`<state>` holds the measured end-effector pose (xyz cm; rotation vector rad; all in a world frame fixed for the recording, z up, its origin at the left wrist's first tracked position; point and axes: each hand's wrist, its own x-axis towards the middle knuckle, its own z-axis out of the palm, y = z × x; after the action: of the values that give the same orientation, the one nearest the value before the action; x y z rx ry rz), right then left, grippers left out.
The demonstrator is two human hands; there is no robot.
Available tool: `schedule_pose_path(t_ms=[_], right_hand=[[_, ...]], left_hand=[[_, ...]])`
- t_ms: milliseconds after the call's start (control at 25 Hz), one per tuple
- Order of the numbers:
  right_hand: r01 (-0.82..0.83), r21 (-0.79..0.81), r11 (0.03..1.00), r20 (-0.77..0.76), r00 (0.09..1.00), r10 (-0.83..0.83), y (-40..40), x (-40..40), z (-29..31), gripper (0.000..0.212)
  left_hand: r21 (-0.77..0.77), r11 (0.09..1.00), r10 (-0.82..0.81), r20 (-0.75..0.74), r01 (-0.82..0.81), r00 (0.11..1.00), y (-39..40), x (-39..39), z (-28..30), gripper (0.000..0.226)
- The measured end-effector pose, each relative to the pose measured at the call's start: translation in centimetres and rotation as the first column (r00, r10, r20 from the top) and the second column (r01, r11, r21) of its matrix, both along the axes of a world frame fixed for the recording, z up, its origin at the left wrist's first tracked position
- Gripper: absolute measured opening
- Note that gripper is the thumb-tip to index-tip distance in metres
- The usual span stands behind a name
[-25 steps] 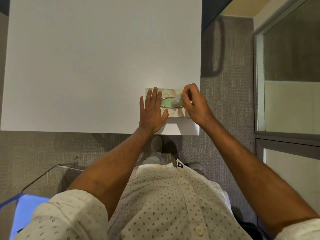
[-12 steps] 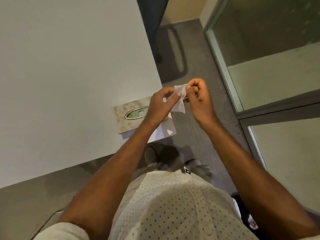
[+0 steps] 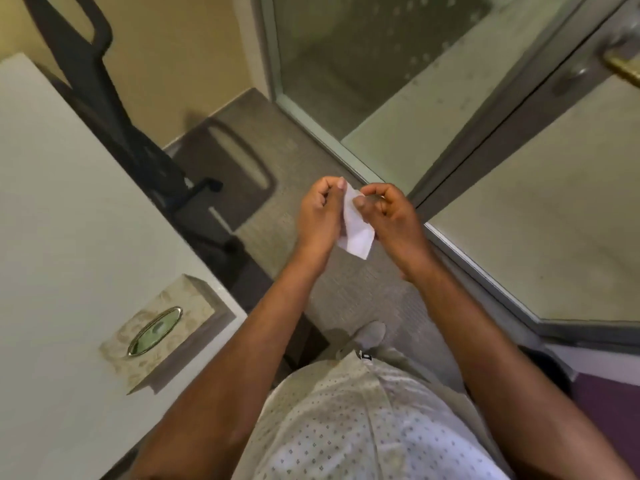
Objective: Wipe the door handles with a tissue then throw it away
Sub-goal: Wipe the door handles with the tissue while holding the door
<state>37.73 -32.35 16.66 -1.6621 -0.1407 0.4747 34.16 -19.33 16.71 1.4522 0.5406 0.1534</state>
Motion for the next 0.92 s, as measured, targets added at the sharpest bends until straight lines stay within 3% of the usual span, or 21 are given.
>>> schedule_pose_path(t_ms=[80,160,280,400,560,680,800,920], right_hand=[[-0.083,0.024,0.996,-0.172,0.981,0.086,-5.2,2.8,0.6,0.004],[-0.101,0.037,0.994,-0.205,0.973,0.107,-9.6,5.2,1.2,0.017],[0.082,0.155,0.985,-0.195,0.98,-0.051,-14.5,8.6,2.7,0.024],[0.296,0.27,0.916,-0.249,0.941,-0.23,-17.9,11.5,4.0,0.029],[0.429,0.039,0.902,0.074,0.899,-0.431,-21.1,14.5,4.1,0.021],[0.507,0.036,0.861,0.106,0.855,-0.508,-23.8,17.3,4.5,0.012],[0.529,0.022,0.848,0.142,0.838,-0.527,-26.4,20.6,5.2,0.005],[0.531,-0.17,0.83,0.343,0.821,-0.456,-28.2,24.5,6.2,0.012]], left_hand=[[0.069,0.998,0.011,0.001,-0.011,1.0,-3.6,3.9,0.5,0.02],[0.11,0.994,-0.011,0.038,0.006,0.999,-6.7,7.4,1.1,0.019],[0.171,0.98,-0.113,0.085,0.097,0.99,-11.2,11.8,1.5,0.021],[0.196,0.963,-0.207,0.102,0.184,0.973,-15.5,15.0,2.4,0.028],[0.182,0.948,-0.289,0.14,0.262,0.947,-19.0,20.7,2.9,0.026],[0.184,0.917,-0.384,0.157,0.355,0.91,-20.8,25.0,3.2,0.024],[0.139,0.889,-0.453,0.137,0.436,0.881,-22.6,29.5,3.2,0.019],[0.129,0.854,-0.518,0.121,0.504,0.847,-23.8,34.8,3.1,0.021]])
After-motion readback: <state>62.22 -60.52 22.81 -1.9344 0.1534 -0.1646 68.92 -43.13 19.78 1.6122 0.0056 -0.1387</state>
